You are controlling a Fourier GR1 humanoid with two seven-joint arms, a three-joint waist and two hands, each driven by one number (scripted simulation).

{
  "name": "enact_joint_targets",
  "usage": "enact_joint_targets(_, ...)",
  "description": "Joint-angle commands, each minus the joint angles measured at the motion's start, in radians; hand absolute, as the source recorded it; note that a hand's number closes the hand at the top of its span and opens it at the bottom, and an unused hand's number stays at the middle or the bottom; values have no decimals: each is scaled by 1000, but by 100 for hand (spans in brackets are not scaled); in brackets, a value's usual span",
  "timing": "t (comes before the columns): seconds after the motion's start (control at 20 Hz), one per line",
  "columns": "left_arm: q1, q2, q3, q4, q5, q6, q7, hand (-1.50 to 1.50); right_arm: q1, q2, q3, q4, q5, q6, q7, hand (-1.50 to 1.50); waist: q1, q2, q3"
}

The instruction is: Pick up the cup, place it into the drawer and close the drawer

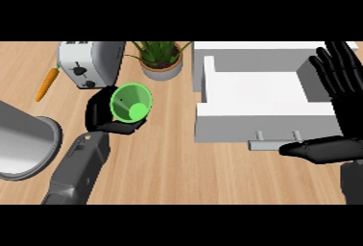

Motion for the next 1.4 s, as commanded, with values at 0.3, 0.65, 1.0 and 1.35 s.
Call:
enact_joint_targets(0.3,-184,-81,-109,-290,16,47,349,150,21,-21,-37,23,-15,25,-41,-150,9,-4,1)
enact_joint_targets(0.65,-384,-99,-293,-339,108,269,577,150,-14,4,-8,50,19,-2,-43,-150,-11,-1,1)
enact_joint_targets(1.0,-609,-99,-352,-149,147,425,736,150,-4,23,10,30,32,-13,-50,-150,-43,8,1)
enact_joint_targets(1.35,-724,-99,-455,68,194,528,776,150,-62,13,6,73,12,3,-49,-150,-83,23,2)
